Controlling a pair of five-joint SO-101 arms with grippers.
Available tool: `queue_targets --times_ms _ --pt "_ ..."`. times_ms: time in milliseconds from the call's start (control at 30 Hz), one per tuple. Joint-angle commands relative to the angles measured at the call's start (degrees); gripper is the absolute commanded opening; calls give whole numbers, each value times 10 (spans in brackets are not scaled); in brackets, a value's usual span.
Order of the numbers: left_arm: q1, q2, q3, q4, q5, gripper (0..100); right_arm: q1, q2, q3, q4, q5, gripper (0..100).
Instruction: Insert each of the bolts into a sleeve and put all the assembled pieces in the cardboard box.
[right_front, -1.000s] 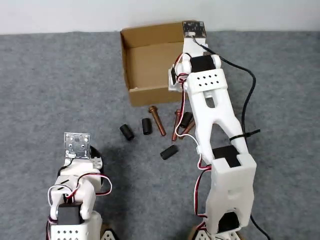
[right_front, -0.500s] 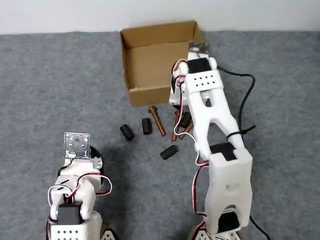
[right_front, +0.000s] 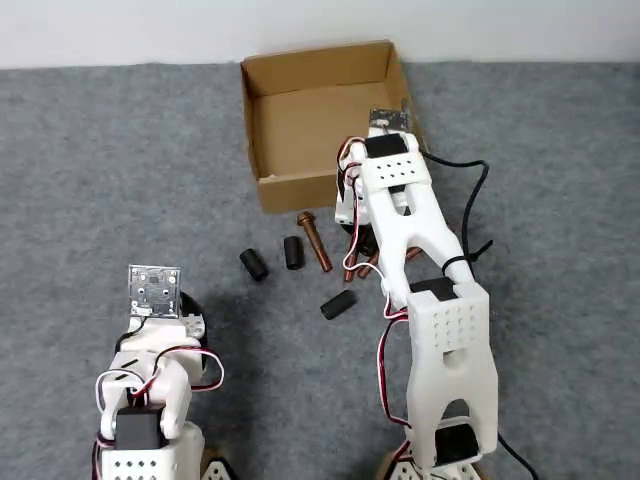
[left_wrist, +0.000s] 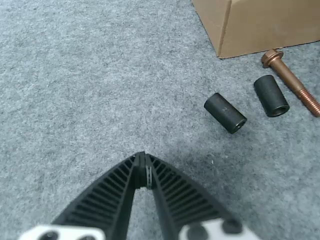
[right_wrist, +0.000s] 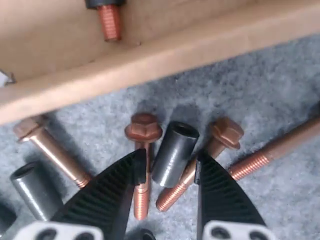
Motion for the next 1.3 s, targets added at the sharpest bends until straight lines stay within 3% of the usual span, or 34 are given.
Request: queue_targets --times_ms 0,1267 --pt "-4 0 -2 4 -6 5 10 6 -26 -8 -6 154" --pt "-4 0 -2 4 -9 5 40 2 -24 28 -6 154"
